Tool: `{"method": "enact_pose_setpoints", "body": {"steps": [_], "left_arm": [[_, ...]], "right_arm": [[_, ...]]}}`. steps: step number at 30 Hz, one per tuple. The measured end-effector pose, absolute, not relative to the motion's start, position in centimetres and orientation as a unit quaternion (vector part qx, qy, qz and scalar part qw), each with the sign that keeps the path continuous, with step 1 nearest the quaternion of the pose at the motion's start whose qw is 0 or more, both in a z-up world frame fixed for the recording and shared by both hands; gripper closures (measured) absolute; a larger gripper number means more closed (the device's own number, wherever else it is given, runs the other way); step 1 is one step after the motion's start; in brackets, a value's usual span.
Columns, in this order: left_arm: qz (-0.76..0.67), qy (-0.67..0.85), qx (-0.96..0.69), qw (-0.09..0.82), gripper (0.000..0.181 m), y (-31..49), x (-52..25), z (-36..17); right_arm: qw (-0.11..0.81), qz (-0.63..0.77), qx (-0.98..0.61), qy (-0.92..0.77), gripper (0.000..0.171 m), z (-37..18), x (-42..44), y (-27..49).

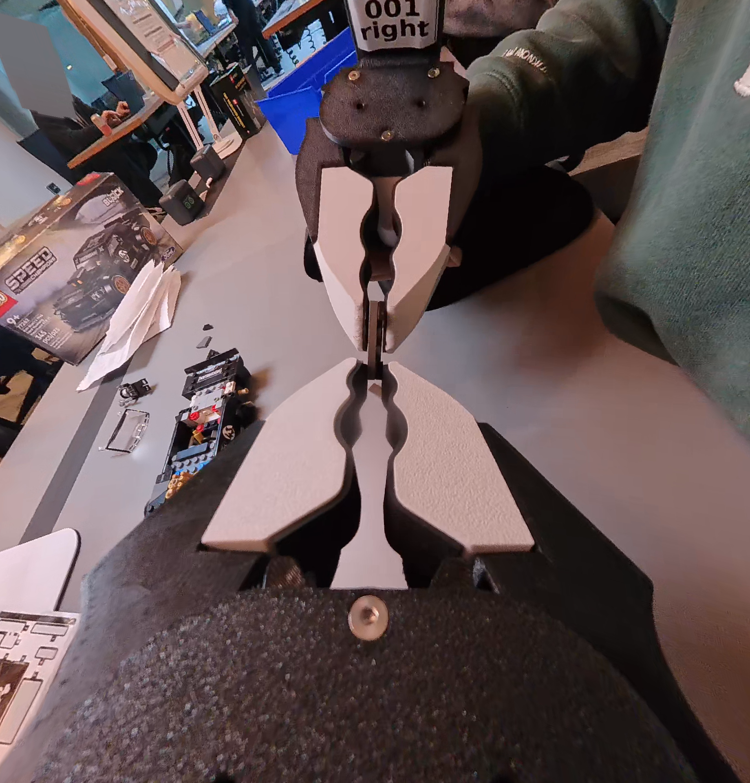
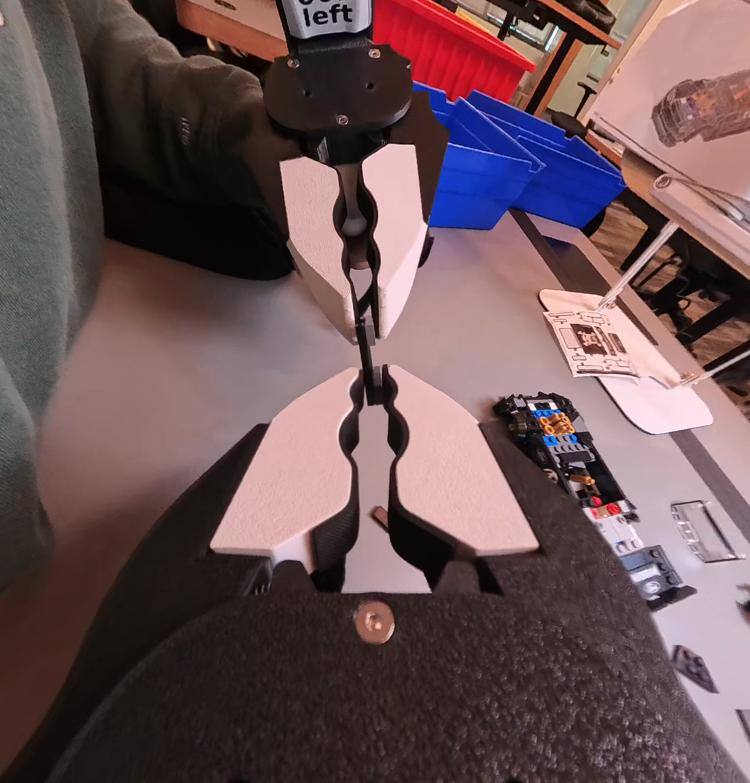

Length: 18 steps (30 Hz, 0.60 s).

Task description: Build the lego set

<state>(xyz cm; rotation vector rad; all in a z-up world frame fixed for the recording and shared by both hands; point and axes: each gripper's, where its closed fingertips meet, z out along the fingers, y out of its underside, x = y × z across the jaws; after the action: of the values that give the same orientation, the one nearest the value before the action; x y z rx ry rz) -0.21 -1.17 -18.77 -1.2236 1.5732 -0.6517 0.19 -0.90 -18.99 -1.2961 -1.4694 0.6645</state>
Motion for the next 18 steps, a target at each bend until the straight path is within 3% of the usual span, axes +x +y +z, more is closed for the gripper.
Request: {"method": "enact_pose_setpoints", "body": {"steps": [6, 13, 16, 18], "left_arm": [[-0.306, 0.620, -0.528, 0.492, 0.170, -0.7, -0.2, -18.8], [-0.431, 0.527, -0.637, 0.361, 0.174, 0.2, -0.4, -20.3], [-0.482, 0.439, -0.682, 0.330, 0.174, 1.7, -0.8, -20.2], [-0.532, 0.359, -0.702, 0.307, 0.174, 2.9, -1.2, -19.8]], "right_arm": [[0.493, 0.308, -0.563, -0.588, 0.164, -19.2, 0.2, -0.7], [0.287, 0.481, -0.711, -0.426, 0.160, -20.8, 0.1, 0.2], [0.314, 0.464, -0.721, -0.407, 0.135, -20.5, 0.5, 1.8], [0.370, 0.407, -0.716, -0.430, 0.128, -19.9, 0.6, 2.6]]}}
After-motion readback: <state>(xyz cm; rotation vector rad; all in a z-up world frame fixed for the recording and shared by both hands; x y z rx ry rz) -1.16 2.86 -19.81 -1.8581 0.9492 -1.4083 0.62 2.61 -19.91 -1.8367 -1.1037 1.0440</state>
